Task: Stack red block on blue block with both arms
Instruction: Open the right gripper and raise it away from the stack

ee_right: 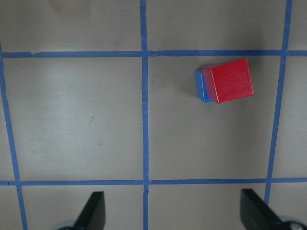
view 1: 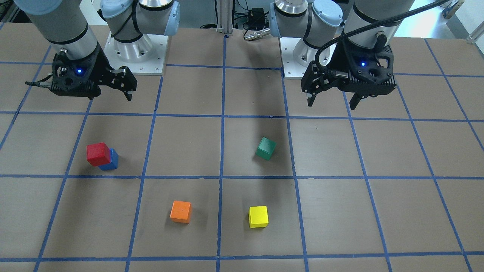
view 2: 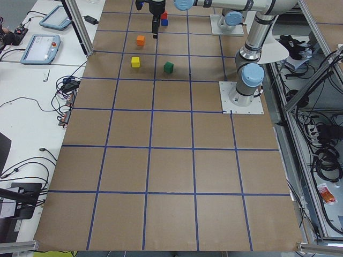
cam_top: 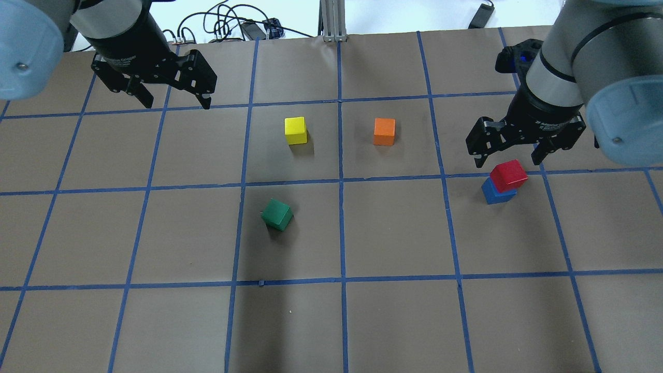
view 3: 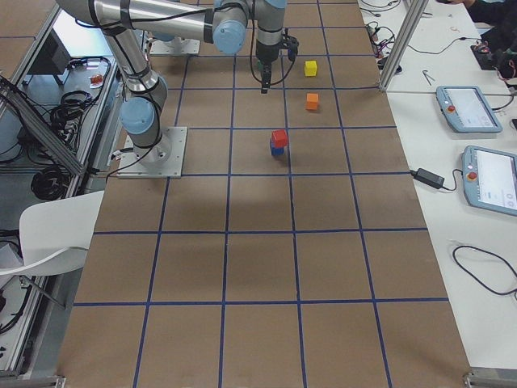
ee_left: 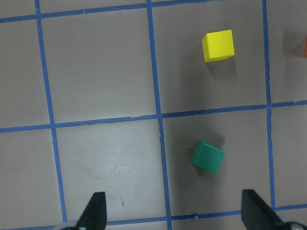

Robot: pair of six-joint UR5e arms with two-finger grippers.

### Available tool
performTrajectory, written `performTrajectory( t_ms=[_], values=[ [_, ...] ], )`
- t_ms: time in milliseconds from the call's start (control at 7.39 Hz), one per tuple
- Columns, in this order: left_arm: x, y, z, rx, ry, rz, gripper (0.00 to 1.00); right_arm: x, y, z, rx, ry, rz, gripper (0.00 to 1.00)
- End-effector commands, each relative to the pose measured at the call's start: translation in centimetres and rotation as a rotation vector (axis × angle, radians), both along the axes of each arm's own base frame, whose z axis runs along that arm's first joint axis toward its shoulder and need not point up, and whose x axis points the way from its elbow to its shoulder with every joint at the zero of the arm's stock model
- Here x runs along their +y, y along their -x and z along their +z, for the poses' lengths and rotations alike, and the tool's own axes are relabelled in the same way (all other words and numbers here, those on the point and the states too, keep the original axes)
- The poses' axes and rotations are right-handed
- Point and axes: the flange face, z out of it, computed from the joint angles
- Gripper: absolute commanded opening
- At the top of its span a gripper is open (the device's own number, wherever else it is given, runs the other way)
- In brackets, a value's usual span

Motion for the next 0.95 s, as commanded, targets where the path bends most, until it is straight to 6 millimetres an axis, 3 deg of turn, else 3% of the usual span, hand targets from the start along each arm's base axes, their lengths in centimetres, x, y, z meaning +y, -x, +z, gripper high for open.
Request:
performTrajectory(
  t_ms=[0,135,406,812],
  values=[
    [0.0,0.0,0.0,0.001,0.0,0.0,1.0,-0.3,-0.8,3.4,0.0,0.025,0.005,1.0],
    [0.0,0.0,0.0,0.001,0.0,0.0,1.0,-0.4,-0.9,4.1,0.0,0.036,-0.009,1.0],
    [0.0,0.0,0.0,0.001,0.0,0.0,1.0,0.0,-2.0,3.5,0.002,0.023,-0.062,1.0],
    [0.0,0.0,0.0,-0.001,0.0,0.0,1.0,0.2,-2.0,3.2,0.009,0.012,-0.062,1.0]
  ],
)
